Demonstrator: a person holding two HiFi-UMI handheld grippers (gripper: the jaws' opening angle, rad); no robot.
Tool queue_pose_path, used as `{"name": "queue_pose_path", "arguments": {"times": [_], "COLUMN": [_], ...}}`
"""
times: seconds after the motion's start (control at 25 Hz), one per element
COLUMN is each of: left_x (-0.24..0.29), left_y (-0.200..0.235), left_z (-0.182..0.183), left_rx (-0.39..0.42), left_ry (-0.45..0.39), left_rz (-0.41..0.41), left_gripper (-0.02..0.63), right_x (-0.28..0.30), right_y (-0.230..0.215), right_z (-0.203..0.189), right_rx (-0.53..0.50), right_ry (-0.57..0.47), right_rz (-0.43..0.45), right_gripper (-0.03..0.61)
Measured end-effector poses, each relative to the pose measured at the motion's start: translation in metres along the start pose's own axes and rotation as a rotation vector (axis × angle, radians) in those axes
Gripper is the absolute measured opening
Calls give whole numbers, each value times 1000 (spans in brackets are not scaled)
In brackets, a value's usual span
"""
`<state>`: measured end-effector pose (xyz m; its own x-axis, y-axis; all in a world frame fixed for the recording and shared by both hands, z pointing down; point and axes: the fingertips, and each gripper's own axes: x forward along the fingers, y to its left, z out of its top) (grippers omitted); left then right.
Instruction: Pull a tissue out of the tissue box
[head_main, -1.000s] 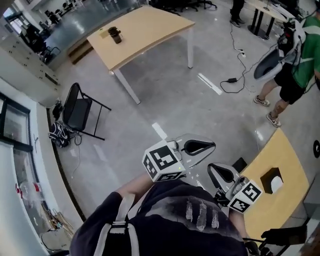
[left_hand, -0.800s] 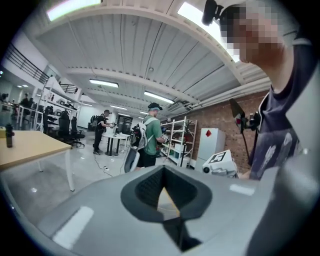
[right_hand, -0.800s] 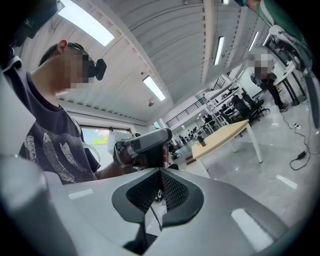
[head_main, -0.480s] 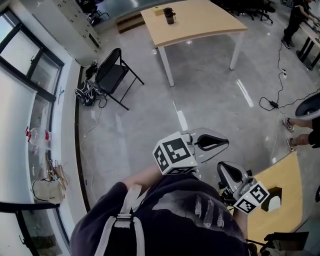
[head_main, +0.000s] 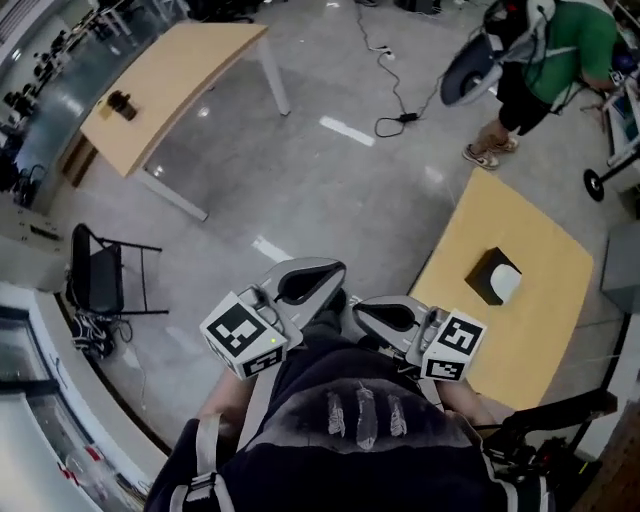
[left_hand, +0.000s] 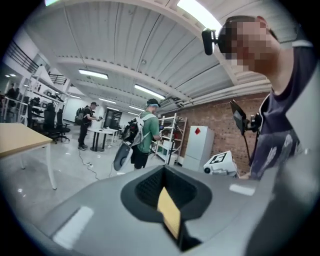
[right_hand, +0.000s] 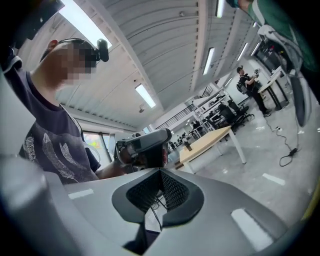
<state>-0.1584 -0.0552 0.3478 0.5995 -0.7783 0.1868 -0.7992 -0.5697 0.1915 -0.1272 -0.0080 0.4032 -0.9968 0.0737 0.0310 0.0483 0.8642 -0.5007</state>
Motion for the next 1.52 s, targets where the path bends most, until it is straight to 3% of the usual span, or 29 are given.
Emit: {"name": "queue_pose_path", "arguments": {"times": [0.2,0.36,0.56,0.76,1.0,1.24,1.52], "left_x": [59,102,160,196,230,259,226], "left_y": [2,9,-11,18,13,-89,-175], "left_z": [3,3,16,9,-5,-34,-54], "left_rx": [34,43,36,23,23,104,166], "left_ry": [52,74,113,155,234,323,369], "left_rz": [-222,-344,-527,-665,-931,-1314,-1518], "left_gripper": [2,2,2,2,2,2,2], "right_x": [-26,-44,-78,-68,-80,-138,-199], "right_y": [-40,-74,-92,-131,-152,-141,-72], "right_z": [7,13,32,43,42,23,11], "right_rx": [58,84,98,68,102,128,124], "right_ry": [-106,-163,-190,-175,-240,-339,-610], "right_rz": [-213,-333,-494,-652,-928,-1238,-1398], "right_gripper": [-2,-3,-2,-2,-3,-2,-2]}}
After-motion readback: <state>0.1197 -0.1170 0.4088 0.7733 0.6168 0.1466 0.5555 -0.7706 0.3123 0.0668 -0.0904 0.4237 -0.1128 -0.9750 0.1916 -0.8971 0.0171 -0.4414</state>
